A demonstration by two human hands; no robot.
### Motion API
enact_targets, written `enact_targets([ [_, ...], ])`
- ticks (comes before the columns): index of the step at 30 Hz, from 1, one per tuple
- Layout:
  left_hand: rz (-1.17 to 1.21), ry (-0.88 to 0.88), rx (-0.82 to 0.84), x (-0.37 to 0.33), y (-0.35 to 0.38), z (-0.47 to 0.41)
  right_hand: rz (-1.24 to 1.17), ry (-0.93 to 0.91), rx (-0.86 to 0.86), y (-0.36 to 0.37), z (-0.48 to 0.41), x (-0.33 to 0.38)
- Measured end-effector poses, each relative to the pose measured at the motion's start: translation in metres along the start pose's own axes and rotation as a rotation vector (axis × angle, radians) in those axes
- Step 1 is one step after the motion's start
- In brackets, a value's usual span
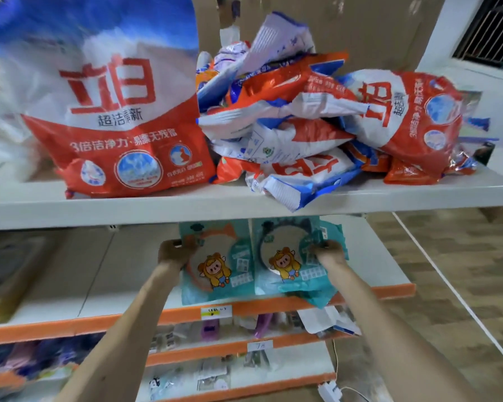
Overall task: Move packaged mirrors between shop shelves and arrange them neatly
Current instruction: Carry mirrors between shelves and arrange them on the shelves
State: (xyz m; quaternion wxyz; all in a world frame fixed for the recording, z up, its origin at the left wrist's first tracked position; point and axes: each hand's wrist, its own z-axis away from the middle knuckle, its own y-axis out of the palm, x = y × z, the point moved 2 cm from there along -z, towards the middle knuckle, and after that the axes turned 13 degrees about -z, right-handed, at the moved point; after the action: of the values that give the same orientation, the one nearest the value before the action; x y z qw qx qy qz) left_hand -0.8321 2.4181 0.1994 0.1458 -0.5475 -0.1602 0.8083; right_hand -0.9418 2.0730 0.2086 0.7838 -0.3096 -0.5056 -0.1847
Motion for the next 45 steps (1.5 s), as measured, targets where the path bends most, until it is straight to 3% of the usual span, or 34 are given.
enact_targets([
  [7,0.083,-0.026,-0.093,0.029,-0.039,0.08,-0.05,-0.094,0.089,-0.013,0.071,0.001],
  [12,0.142,-0.09,-0.163,0.088,-0.085,0.128,-0.023,-0.142,0.183,-0.017,0.116,-0.031],
  [19,0.14,-0.066,-0.251,0.147,-0.149,0.213,-0.093,-0.12,0.297,0.009,0.193,-0.061],
  [35,0.347,-0.217,-0.587,0.298,-0.427,0.31,-0.066,-0.186,0.73,0.281,0.404,-0.03],
  [45,0.412,-0.254,-0.651,0.382,-0.596,0.295,-0.04,-0.217,0.831,0.448,0.535,-0.015],
])
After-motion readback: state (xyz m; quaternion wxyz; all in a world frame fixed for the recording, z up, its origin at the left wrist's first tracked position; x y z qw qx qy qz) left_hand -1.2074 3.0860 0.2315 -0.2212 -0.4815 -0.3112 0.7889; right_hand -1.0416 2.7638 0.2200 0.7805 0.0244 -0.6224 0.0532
